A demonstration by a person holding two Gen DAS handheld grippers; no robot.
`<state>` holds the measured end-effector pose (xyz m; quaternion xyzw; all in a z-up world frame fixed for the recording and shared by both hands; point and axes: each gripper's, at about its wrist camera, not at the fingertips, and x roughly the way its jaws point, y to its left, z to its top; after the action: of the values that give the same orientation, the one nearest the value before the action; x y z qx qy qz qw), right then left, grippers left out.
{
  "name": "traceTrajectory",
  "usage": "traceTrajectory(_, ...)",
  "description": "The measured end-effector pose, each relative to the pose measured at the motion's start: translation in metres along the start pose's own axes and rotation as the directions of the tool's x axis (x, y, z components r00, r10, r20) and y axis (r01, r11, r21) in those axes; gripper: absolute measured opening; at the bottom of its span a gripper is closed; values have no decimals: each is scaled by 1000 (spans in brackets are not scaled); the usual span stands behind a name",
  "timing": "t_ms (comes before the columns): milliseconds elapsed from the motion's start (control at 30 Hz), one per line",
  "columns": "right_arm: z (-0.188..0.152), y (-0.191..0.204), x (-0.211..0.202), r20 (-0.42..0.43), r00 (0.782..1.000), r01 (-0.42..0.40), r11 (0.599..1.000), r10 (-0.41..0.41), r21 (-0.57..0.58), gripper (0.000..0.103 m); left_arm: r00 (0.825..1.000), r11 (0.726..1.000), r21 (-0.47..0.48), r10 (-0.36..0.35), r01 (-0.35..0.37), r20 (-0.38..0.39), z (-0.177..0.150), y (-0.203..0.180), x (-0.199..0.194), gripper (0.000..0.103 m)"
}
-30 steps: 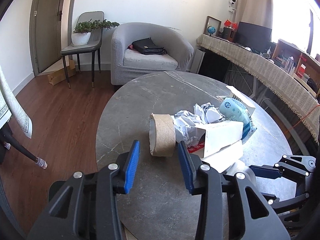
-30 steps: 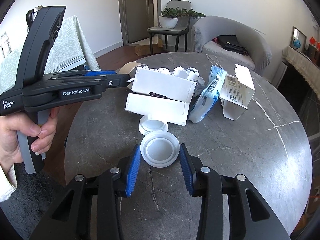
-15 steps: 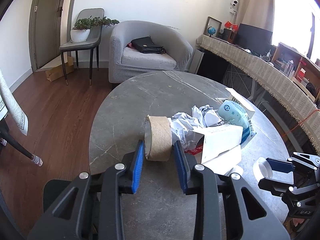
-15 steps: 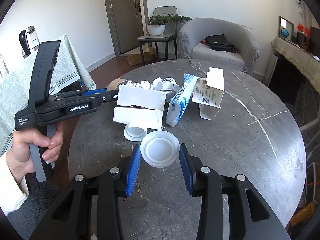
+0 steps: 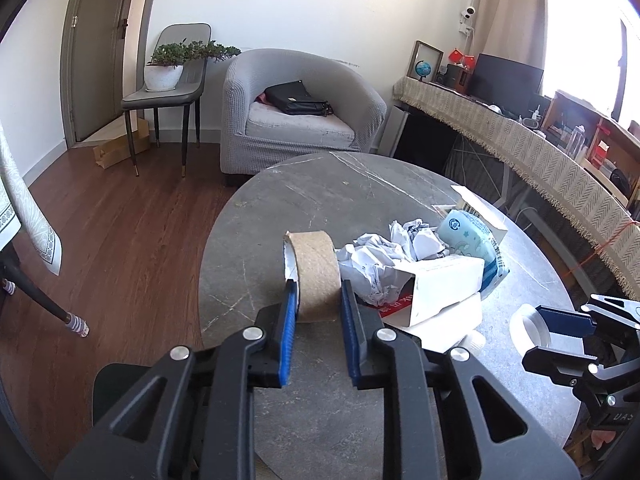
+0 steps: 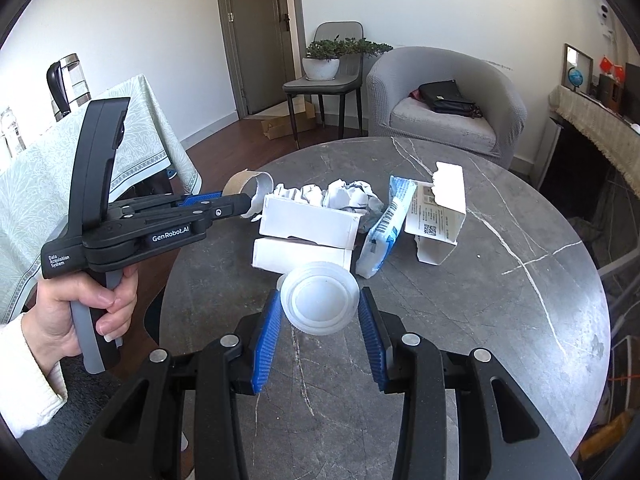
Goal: Collect trash
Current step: 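Grasp the brown tape roll with the left gripper while the right gripper grasps a white plastic lid, then carry the tape roll and white lid over the green bin and release both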
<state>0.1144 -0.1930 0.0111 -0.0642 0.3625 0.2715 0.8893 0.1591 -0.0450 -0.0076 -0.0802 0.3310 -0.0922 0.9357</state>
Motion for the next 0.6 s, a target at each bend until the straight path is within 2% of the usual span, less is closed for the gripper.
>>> traceTrajectory(400,22,29,16,7,999,-34,999,35,-33,39,999,999,-34,31,-31,8,-1,39,-25,23)
traceTrajectory(600,37,55,26,14,997,-73,996,73,-56,39,998,997,-41,62,-64,-27,-10,66,-36,23)
